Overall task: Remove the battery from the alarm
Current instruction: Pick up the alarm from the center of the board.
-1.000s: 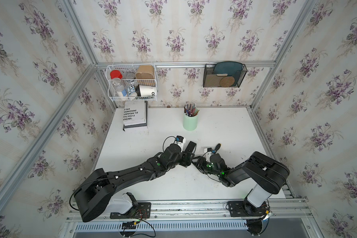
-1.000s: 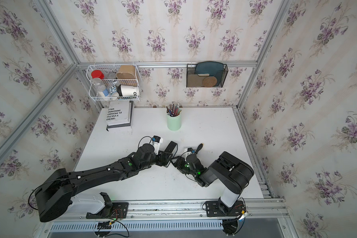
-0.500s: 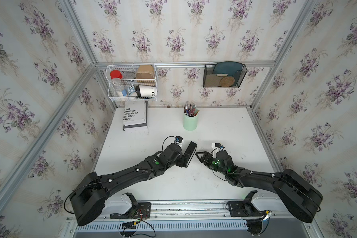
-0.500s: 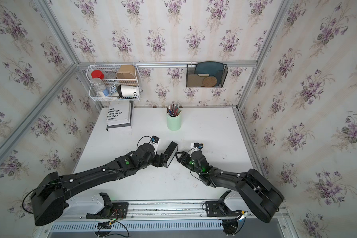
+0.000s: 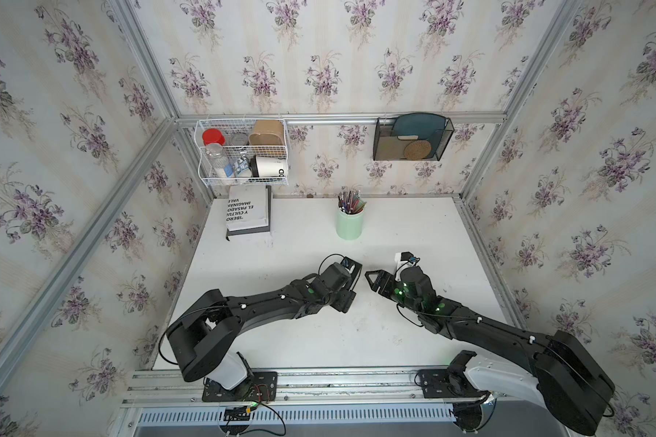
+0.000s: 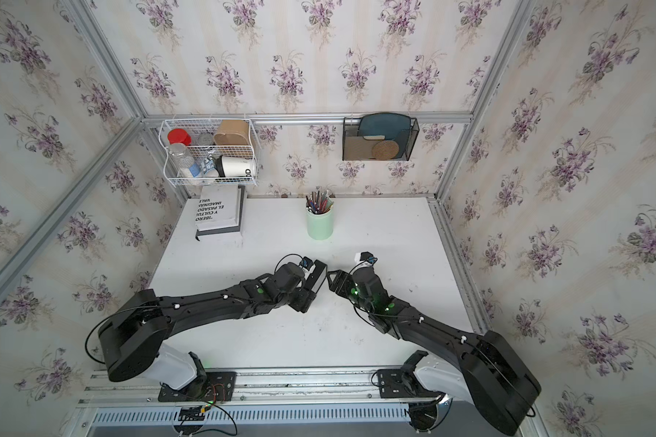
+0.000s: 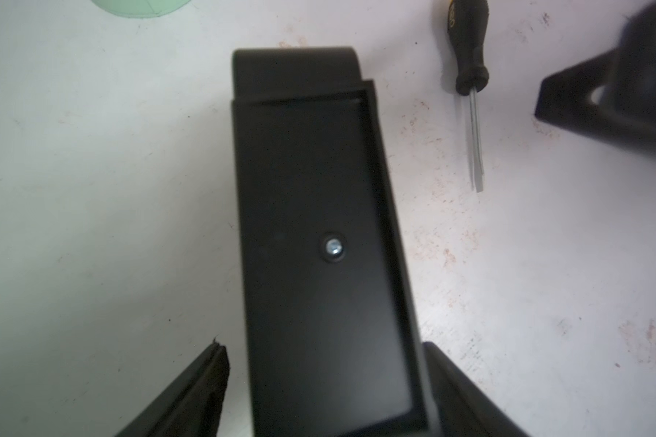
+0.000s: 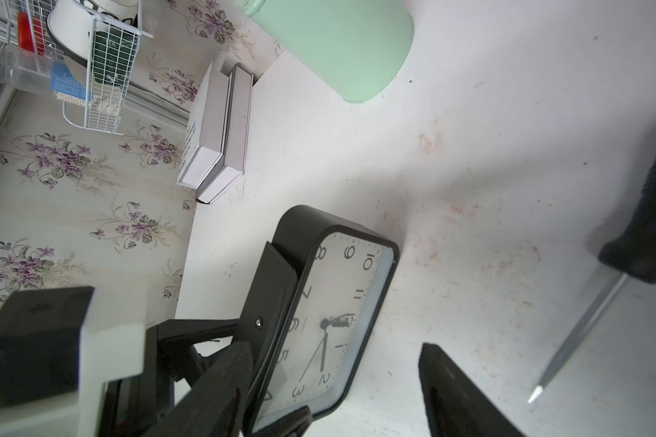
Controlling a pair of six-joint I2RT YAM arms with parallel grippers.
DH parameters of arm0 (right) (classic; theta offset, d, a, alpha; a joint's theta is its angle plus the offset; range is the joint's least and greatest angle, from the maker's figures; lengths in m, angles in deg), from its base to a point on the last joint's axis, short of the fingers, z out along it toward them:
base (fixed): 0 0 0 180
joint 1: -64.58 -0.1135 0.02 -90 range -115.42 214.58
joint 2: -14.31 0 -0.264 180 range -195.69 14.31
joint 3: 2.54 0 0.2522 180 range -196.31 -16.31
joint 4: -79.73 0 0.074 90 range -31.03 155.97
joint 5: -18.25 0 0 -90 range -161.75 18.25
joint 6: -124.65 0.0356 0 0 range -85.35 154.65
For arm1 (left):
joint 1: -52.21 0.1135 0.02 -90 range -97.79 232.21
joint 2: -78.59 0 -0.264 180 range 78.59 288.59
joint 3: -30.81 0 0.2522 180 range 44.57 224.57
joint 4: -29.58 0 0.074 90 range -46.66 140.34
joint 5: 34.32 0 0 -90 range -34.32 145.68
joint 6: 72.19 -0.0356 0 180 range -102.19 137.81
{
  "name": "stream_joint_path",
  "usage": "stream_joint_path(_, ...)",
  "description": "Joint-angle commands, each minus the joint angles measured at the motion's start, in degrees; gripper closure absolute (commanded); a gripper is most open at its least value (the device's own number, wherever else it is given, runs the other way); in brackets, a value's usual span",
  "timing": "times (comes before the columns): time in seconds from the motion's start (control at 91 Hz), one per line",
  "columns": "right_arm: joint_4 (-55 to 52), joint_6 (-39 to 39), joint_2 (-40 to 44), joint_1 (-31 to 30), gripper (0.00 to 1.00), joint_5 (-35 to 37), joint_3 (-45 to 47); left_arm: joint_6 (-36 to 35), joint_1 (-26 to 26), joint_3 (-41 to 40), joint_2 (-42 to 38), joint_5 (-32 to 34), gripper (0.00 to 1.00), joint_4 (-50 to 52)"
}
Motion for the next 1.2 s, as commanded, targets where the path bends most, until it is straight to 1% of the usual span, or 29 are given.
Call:
stream_joint_path(0.0,-3.86,-1.37,-0.29,-0.02,0.24,0.36,-2.01,-3.52,-1.52,0.64,1.08,4.48,0.21,-0.8)
stream_joint_path(0.055,-4.95,-0.75,0.2,-0.01,0.24,0.76,-2.39,-4.31,-2.05,0.51,1.22,5.78,0.28,-1.44)
stream_joint_path(0.143,-8.32,1.3,1.02,0.07,0.22,2.19,-3.67,-5.61,-2.45,-0.11,1.2,7.25,0.42,-3.06)
stream_joint_path(0.198,-11.15,2.17,1.05,0.33,0.21,2.3,-5.3,-6.43,-2.41,0.02,1.44,8.4,0.56,-3.31)
stream_joint_path(0.253,-13.12,2.72,1.07,0.62,0.21,2.05,-6.63,-7.3,-2.47,0.55,1.58,9.21,0.66,-2.61)
stream_joint_path(0.352,-13.78,4.04,2.29,0.98,0.21,0.39,-7.41,-9.39,-2.63,0.32,0.5,10.55,0.71,-3.59)
stream_joint_path(0.385,-13.6,4.47,3.0,1.12,0.21,-0.39,-7.61,-10.42,-2.85,0.1,-0.32,11.52,0.75,-4.01)
stream_joint_path(0.407,-13.83,5.05,3.6,1.28,0.21,-0.85,-7.87,-11.32,-3.02,-0.09,-0.84,12.2,0.8,-4.29)
stream_joint_path(0.45,-14.64,5.97,4.57,1.57,0.21,-2.02,-8.54,-14.01,-3.48,-0.88,-2.4,13.72,0.84,-5.56)
stream_joint_path(0.516,-16.01,8.34,5.97,2.03,0.2,-4.04,-9.4,-18.76,-4.37,-2.45,-5.01,17.07,0.97,-9.22)
stream_joint_path(0.571,-15.75,11.31,7.14,2.49,0.19,-6.03,-9.68,-23.68,-5.22,-4.11,-7.02,19.23,1.0,-12.98)
stream_joint_path(0.615,-14.29,13.86,8.07,2.69,0.15,-8.16,-9.63,-28.53,-6.03,-6.35,-7.95,20.56,1.0,-17.71)
stream_joint_path(0.67,-12.04,16.34,9.09,2.67,0.12,-10.88,-10.07,-34.57,-6.77,-9.21,-9.97,21.3,1.0,-23.89)
stream_joint_path(0.714,-11.82,17.76,9.4,2.68,0.1,-11.69,-11.05,-39.1,-7.28,-11.22,-10.14,22.08,1.0,-30.0)
stream_joint_path(0.769,-11.1,19.05,9.5,2.72,0.07,-11.89,-12.11,-44.38,-8.06,-12.47,-9.79,22.98,1.0,-34.34)
stream_joint_path(0.868,-9.78,20.89,7.4,2.7,0.04,-13.25,-13.07,-50.35,-9.22,-12.25,-8.91,24.42,1.0,-38.2)
stream_joint_path(0.879,-9.82,21.0,7.03,2.69,0.04,-13.45,-13.18,-50.93,-9.29,-12.12,-7.85,24.58,1.0,-38.52)
stream_joint_path(0.978,-12.08,21.85,5.1,2.68,0.03,-14.02,-13.46,-55.59,-9.93,-11.45,-4.23,28.93,1.0,-43.81)
stream_joint_path(1.066,-12.36,23.31,7.75,2.68,0.03,-12.09,-10.9,-58.14,-10.15,-11.66,-2.93,31.51,1.0,-46.72)
stream_joint_path(1.187,-15.25,22.56,10.67,2.66,0.03,-10.33,-10.49,-60.68,-10.14,-12.6,-2.59,32.43,1.0,-50.34)
